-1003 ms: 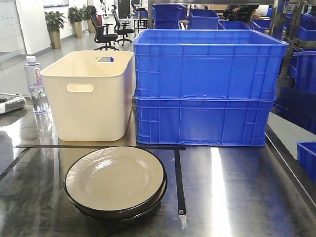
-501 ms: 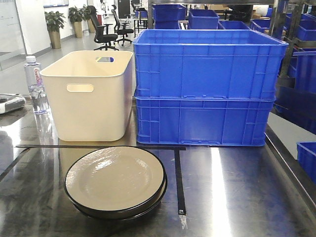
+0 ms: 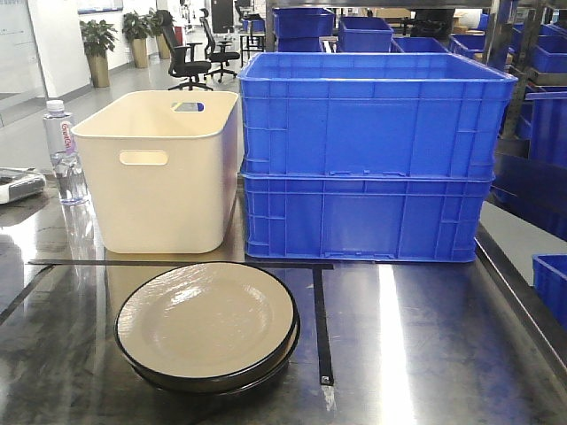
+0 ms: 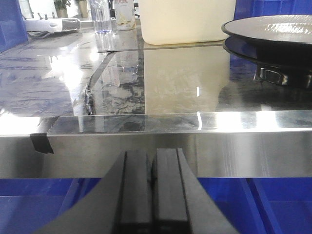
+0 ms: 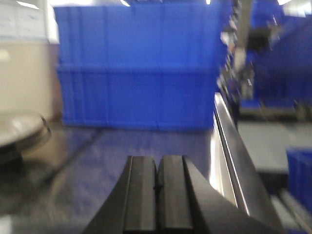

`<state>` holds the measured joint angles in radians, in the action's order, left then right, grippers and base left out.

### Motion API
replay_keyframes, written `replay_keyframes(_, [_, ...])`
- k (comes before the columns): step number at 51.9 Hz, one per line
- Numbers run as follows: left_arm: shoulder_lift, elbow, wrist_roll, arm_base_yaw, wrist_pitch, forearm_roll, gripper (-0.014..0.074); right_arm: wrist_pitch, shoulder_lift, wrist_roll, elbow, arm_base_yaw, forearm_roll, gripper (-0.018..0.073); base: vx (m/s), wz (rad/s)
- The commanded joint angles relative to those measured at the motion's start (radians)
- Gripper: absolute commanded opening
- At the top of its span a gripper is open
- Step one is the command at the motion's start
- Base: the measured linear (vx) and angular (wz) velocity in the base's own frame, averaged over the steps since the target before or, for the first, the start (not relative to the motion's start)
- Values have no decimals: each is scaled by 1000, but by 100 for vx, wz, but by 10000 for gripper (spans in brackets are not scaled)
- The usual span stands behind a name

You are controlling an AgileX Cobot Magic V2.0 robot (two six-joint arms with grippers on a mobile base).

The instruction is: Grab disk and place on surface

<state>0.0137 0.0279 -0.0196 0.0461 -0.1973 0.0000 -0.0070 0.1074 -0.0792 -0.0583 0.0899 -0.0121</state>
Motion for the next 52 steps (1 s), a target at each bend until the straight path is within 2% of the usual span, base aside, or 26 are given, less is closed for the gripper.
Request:
replay_keyframes(1, [12, 13, -9, -9, 82, 0, -1, -60, -86, -15, 74, -36, -11, -9, 0, 0])
replay_keyframes(4, [12, 13, -9, -9, 82, 0, -1, -61, -127, 4, 114, -32, -11, -9, 0, 0])
replay_keyframes(7, [12, 13, -9, -9, 82, 0, -1, 21, -130, 8, 105, -31, -19, -9, 0, 0])
replay_keyframes(14, [11, 13, -9, -9, 81, 0, -1, 60, -129, 4, 107, -32, -22, -9, 0, 0])
replay_keyframes(52, [11, 13, -9, -9, 81, 0, -1, 62, -130, 3, 107, -32, -22, -9, 0, 0])
